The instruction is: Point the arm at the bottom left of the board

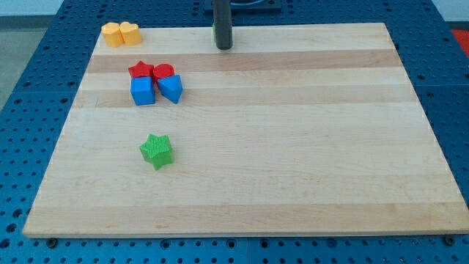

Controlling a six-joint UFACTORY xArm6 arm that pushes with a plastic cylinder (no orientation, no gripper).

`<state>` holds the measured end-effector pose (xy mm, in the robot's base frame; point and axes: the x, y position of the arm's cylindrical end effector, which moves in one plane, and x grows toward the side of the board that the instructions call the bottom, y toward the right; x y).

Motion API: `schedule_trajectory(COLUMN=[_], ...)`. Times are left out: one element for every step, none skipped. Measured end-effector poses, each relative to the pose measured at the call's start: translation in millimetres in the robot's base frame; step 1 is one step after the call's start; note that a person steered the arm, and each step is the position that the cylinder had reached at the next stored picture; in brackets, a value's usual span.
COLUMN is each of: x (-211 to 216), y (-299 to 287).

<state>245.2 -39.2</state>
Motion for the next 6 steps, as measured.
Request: schedule_trajectory(x=[40,111,202,294,362,362], y=[9,45,48,24,-30,-138])
